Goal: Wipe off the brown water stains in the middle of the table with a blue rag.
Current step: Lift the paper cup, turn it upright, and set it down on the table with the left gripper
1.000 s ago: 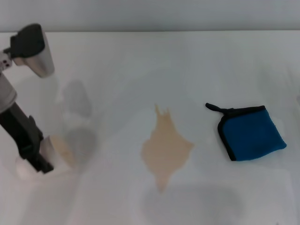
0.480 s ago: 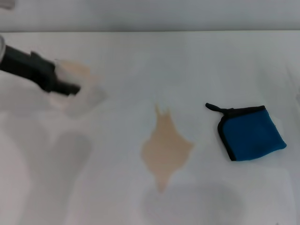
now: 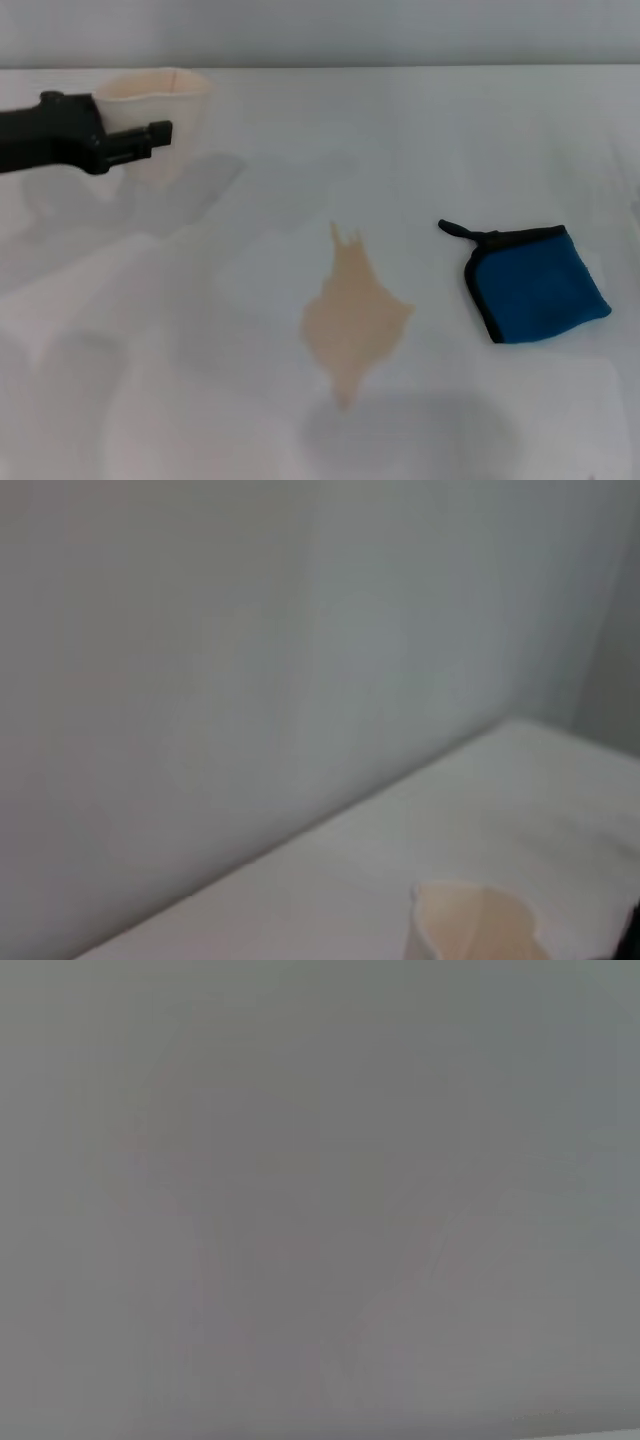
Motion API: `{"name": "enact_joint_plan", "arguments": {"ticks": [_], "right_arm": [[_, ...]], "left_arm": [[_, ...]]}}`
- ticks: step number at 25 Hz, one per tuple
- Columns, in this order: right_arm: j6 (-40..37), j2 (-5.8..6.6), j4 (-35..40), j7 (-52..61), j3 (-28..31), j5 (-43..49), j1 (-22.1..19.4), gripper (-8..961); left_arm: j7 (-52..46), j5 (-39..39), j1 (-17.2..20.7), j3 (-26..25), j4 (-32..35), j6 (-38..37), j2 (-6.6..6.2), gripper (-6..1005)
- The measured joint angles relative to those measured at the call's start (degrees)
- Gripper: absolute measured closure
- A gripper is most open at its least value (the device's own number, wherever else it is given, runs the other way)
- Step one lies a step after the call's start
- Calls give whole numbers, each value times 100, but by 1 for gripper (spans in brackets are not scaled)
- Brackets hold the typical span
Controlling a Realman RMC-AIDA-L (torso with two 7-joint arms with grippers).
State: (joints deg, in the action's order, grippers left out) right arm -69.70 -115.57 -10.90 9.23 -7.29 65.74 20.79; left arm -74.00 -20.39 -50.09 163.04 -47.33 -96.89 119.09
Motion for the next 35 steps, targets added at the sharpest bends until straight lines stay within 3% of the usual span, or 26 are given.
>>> {"name": "enact_joint_plan", "arguments": {"ticks": [5, 14, 21, 26, 35], "right_arm": [[12, 0, 0, 0, 0, 0, 17, 100], [46, 0, 42, 0, 0, 0, -24, 100], [71, -1, 52, 0, 0, 0, -37, 100], [71, 0, 57, 0, 0, 0, -47, 100], [71, -1, 65, 0, 0, 0, -24, 100]], "left_arm": [[344, -708, 521, -5, 405, 89, 32, 487], [2131, -2506, 1715, -12, 2397, 979, 17, 498], [3727, -3602, 2207, -18, 3842, 2031, 19, 495], [4377, -3992, 2372, -18, 4301, 2353, 10, 493], [4581, -4497, 2517, -27, 4731, 2877, 25, 489]]}}
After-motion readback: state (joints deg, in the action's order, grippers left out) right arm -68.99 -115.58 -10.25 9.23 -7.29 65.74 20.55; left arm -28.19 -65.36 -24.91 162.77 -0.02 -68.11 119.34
